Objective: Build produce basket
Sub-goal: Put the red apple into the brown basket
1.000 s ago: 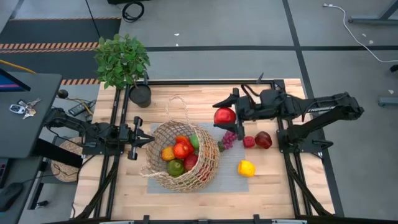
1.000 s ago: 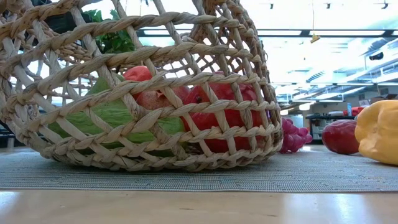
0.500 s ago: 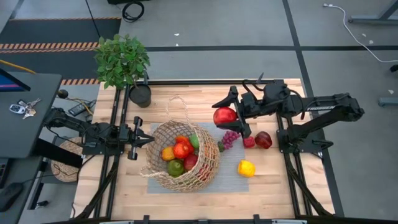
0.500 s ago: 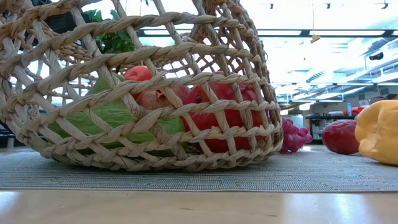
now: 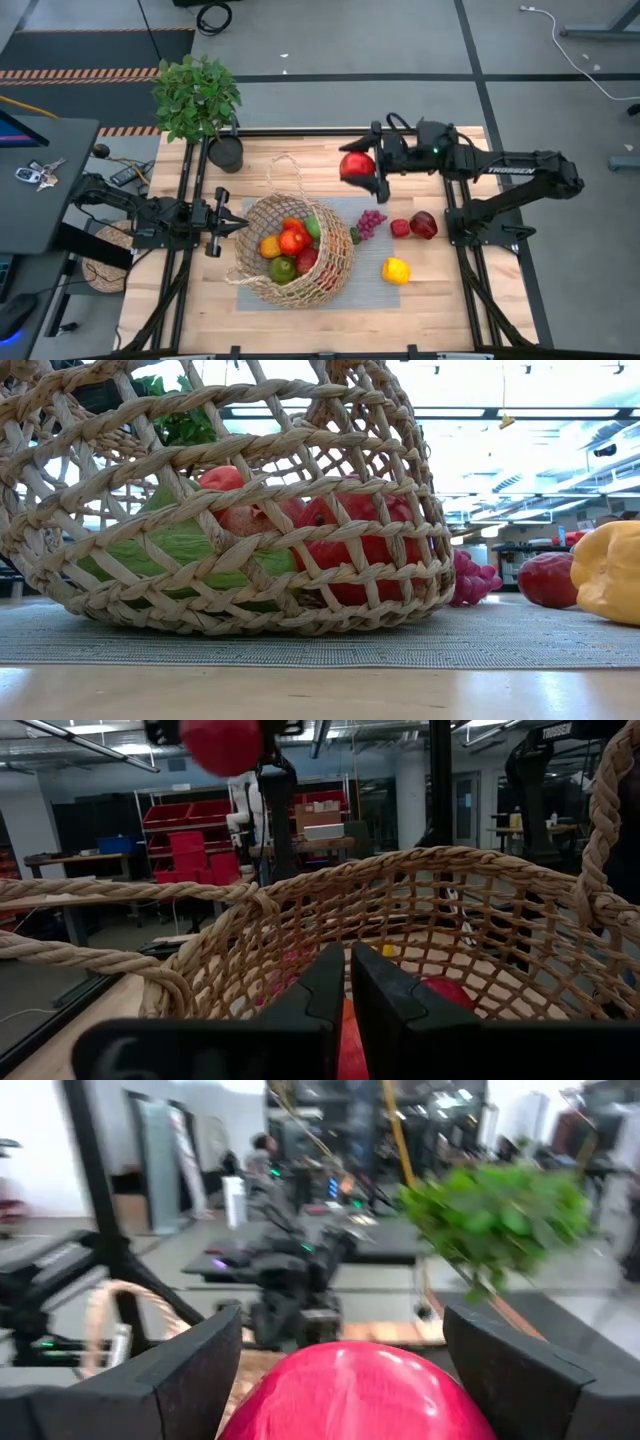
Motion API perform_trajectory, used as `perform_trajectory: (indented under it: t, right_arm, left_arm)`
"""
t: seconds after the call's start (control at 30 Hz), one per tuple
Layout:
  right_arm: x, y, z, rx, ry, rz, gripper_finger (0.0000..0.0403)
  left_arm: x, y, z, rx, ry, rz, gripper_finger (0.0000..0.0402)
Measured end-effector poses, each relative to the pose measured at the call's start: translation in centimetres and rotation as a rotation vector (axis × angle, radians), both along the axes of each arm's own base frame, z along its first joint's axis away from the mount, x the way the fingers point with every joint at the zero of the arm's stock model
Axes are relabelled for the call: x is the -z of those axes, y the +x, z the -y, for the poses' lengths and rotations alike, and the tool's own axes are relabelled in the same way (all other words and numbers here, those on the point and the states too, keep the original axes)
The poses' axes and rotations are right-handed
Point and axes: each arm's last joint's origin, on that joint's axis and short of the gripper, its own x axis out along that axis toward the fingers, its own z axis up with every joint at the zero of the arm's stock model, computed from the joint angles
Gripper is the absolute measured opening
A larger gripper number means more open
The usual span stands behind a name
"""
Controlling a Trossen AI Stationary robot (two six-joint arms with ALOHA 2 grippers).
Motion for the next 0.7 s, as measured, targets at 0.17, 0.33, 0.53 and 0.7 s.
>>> perform_trajectory:
  t: [0.17, 0.33, 0.53, 0.7]
  right_arm:
    - [0.5, -0.5, 2.7, 0.057, 0.073, -0.050, 0.0348]
    - [0.7, -0.8, 4.6, 0.088, 0.103, -0.062, 0.0348]
    - [0.7, -1.1, 5.8, 0.103, 0.109, -0.060, 0.0348]
    - [-0.1, -1.3, 6.0, 0.072, 0.178, -0.023, 0.0348]
  left_arm:
    - [0.0, 0.0, 0.0, 0.000, 0.000, 0.000, 0.0036]
    - [0.0, 0.0, 0.0, 0.000, 0.000, 0.000, 0.0030]
    - [0.0, 0.0, 0.0, 0.000, 0.000, 0.000, 0.0031]
    - [0.0, 0.0, 0.0, 0.000, 0.000, 0.000, 0.0036]
